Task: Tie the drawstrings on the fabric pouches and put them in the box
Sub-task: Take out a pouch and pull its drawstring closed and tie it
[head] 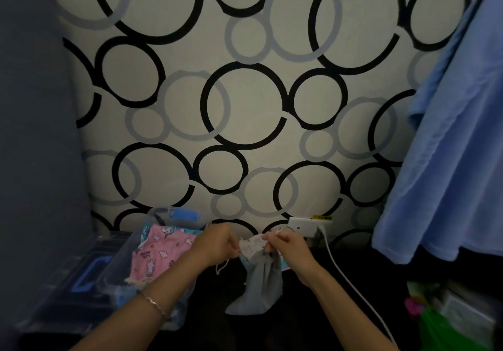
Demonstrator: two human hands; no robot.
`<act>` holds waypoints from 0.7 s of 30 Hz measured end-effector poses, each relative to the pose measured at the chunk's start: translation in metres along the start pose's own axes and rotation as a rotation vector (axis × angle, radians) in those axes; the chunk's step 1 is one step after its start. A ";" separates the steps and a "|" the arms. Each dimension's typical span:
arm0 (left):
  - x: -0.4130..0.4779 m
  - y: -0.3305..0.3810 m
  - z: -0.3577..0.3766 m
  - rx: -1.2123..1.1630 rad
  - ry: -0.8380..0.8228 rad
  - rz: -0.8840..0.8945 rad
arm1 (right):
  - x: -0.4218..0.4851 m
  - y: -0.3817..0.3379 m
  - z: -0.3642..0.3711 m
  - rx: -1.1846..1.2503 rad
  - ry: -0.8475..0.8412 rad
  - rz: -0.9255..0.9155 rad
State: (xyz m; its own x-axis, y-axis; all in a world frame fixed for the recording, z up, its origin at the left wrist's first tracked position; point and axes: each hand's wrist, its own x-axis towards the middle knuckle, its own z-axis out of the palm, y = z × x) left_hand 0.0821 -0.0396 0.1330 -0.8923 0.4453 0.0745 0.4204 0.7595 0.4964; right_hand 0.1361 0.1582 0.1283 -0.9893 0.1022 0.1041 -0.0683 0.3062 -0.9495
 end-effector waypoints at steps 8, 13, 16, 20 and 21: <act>0.004 0.024 0.021 -0.465 -0.103 0.126 | 0.006 -0.002 0.004 0.051 -0.047 -0.024; 0.007 0.027 0.032 -0.663 -0.020 0.126 | 0.007 0.002 -0.008 0.047 0.005 0.036; 0.009 0.027 0.035 -0.649 -0.004 0.104 | 0.005 0.002 -0.012 0.023 -0.029 0.080; 0.012 0.023 0.040 -0.576 0.061 0.054 | 0.001 -0.002 -0.015 0.068 -0.114 0.135; 0.012 0.022 0.042 -0.567 0.082 0.042 | 0.000 -0.001 -0.015 0.061 -0.138 0.117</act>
State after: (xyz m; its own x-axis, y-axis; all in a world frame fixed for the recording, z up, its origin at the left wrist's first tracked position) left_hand 0.0876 0.0026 0.1090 -0.8963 0.4137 0.1598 0.3218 0.3588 0.8762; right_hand 0.1376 0.1718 0.1341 -0.9989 0.0022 -0.0458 0.0450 0.2414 -0.9694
